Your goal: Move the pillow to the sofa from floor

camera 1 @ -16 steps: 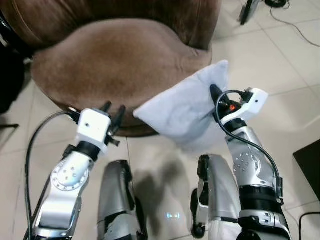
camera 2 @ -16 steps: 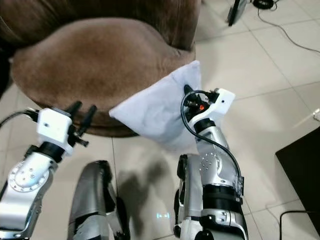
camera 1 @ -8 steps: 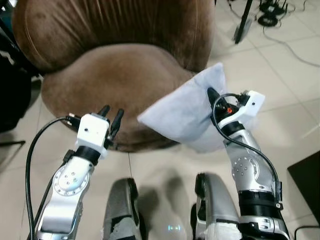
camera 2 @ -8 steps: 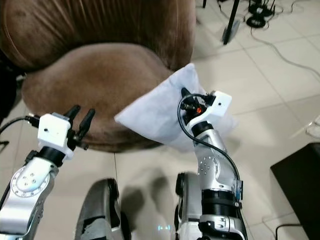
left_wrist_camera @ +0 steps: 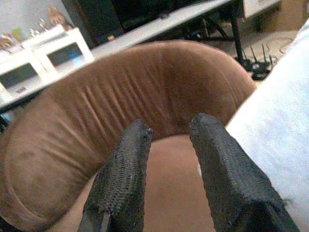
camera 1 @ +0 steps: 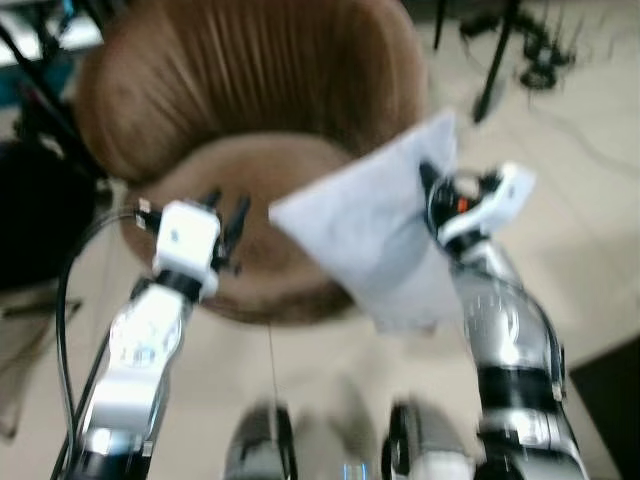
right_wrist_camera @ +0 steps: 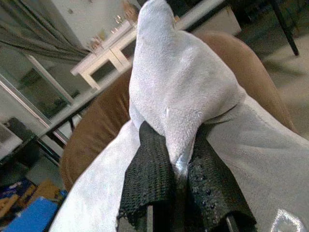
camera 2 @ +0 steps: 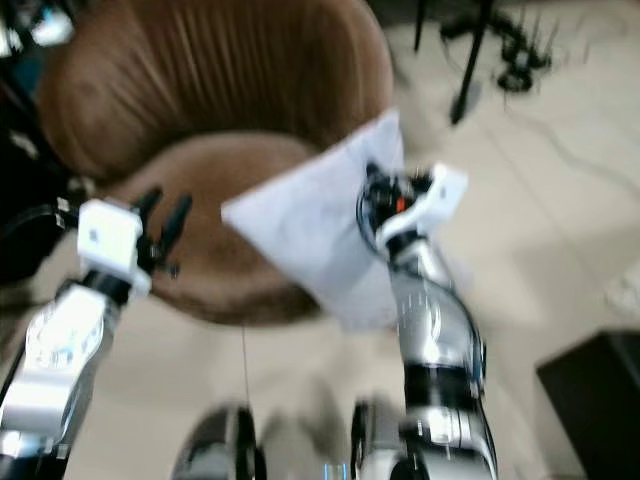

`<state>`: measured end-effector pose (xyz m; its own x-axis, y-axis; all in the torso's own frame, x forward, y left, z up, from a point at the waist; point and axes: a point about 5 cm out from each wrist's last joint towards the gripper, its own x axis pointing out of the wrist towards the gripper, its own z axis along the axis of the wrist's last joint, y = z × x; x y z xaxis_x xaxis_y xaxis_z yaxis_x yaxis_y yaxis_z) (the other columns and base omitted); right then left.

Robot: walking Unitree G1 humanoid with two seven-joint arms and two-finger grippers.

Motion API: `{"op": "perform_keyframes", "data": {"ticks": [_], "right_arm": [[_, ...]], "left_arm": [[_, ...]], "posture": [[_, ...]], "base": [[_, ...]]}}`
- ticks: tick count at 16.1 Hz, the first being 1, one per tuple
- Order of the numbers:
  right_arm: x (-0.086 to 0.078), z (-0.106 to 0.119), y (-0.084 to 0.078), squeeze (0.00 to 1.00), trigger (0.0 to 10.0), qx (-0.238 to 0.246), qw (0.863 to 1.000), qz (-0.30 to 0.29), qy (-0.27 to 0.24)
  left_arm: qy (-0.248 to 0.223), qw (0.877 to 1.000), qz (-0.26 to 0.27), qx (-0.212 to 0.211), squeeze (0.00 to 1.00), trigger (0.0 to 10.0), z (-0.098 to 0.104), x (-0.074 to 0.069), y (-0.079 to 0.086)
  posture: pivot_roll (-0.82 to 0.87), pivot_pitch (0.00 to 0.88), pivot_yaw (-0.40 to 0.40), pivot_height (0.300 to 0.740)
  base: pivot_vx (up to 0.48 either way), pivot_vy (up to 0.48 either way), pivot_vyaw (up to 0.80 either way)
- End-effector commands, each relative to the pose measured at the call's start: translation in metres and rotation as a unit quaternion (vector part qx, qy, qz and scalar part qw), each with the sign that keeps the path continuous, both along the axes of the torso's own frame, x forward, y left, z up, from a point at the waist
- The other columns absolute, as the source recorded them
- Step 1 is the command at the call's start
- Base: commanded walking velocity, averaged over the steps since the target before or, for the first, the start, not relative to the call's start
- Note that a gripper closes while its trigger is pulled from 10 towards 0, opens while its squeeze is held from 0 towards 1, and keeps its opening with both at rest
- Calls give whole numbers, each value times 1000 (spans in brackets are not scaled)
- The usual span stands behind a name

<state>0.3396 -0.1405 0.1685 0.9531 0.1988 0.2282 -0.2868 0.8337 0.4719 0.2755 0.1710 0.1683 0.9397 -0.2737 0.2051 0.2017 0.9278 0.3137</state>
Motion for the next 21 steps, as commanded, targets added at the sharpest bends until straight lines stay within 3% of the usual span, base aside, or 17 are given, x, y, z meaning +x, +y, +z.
{"op": "perform_keyframes", "data": {"ticks": [1, 2, 4, 7, 9, 12, 13, 19, 21], "right_arm": [[2, 9, 4, 0, 10000, -5, 1000, 5, -25], [2, 9, 4, 0, 10000, -7, 1000, 7, -25], [4, 9, 6, 0, 10000, -67, 997, 16, -45], [0, -4, 7, 0, 10000, -226, 970, -6, -93], [-2, -22, 2, 0, 10000, -225, 972, -4, -70], [-15, -56, -1, 0, 10000, -242, 970, 8, -35], [-25, -72, -2, 0, 10000, -246, 969, 11, -19], [-46, -84, -12, 0, 10000, -175, 984, -21, -18], [-49, -86, -12, 0, 10000, -182, 983, -27, -18]], "left_arm": [[1, 1000, 8, 2, 0, 10000, 0, 1, 7], [0, 1000, 9, 3, 0, 10000, 0, 1, 7], [-2, 1000, 16, -17, 0, 10000, 2, 2, 11], [-6, 998, 26, -58, 0, 10000, -11, 1, 12], [-1, 998, 26, -50, 0, 10000, -22, -6, 13], [3, 996, 48, -71, 0, 10000, -42, -19, 19], [4, 994, 62, -86, 0, 10000, -50, -27, 16], [15, 990, 35, -138, 0, 10000, -61, -44, 3], [43, 986, 27, -157, 0, 10000, -71, -45, 2]], "posture": [[25, 51, 64, 740], [25, 51, 64, 740], [27, 48, 59, 740], [19, 52, 55, 740], [20, 59, 55, 740], [15, 58, 47, 740], [16, 53, 37, 740], [14, 45, 26, 740], [10, 50, 29, 740]], "base": [[0, 0, 0], [0, 0, 0], [0, 0, 0], [0, 0, 0], [0, 0, 0], [0, 0, 0], [0, 0, 0], [0, 0, 0], [0, 0, 0]]}}
